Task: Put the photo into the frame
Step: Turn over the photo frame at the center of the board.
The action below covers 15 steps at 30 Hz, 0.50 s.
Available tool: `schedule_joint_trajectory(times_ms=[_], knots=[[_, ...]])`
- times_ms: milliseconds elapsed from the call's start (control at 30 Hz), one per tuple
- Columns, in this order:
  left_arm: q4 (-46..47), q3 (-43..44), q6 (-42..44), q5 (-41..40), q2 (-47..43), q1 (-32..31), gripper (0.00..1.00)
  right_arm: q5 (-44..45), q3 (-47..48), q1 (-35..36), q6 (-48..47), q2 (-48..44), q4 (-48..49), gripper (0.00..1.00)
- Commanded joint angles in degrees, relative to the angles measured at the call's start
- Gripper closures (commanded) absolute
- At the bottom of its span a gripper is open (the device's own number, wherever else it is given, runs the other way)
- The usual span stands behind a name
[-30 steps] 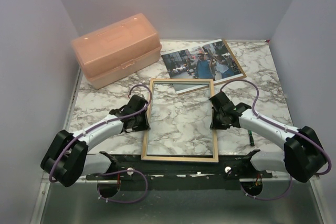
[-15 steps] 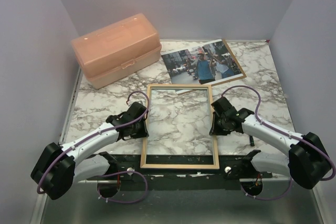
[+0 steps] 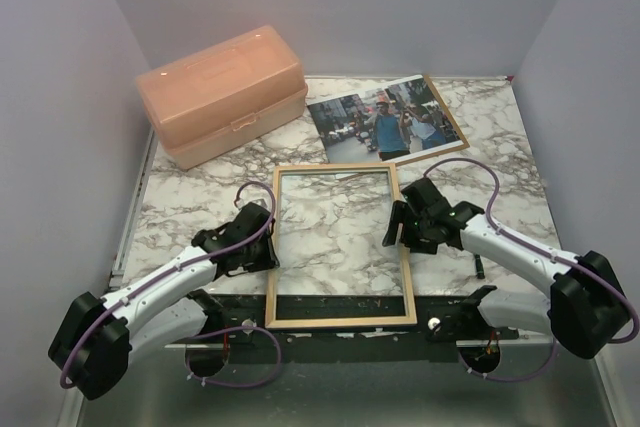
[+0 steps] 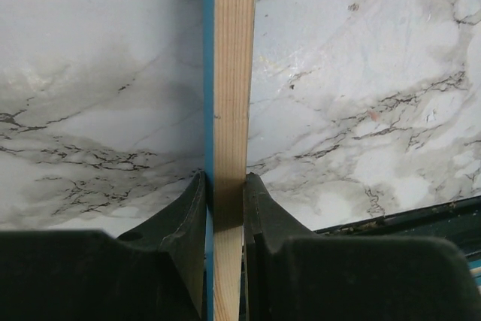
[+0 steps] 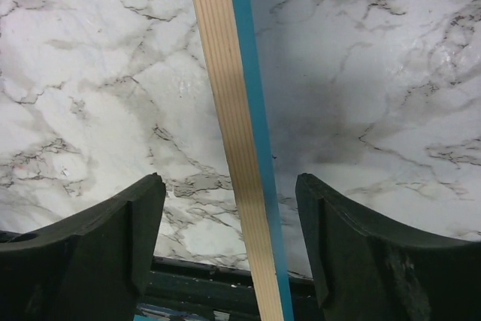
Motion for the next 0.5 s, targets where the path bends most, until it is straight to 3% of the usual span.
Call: schedule_joint_trajectory(times_ms=[0,200,467], knots=[[1.4,-2.0,-0.7,4.2,-3.8,-0.1,1.00,1.7,2.3,-0.1,1.7,-1.8,-1.6,0.19],[3.9,-4.7,-3.4,5.3,-4.8,-0.1,1.00,5.1,3.9,-0.1,2.2,-3.9,-4.0,0.04],[7.2,-1.3,-5.1,3.7,0.8,-0.3,1.00,6.3,5.4,-0.1,2.0,-4.4,-5.3,0.00]])
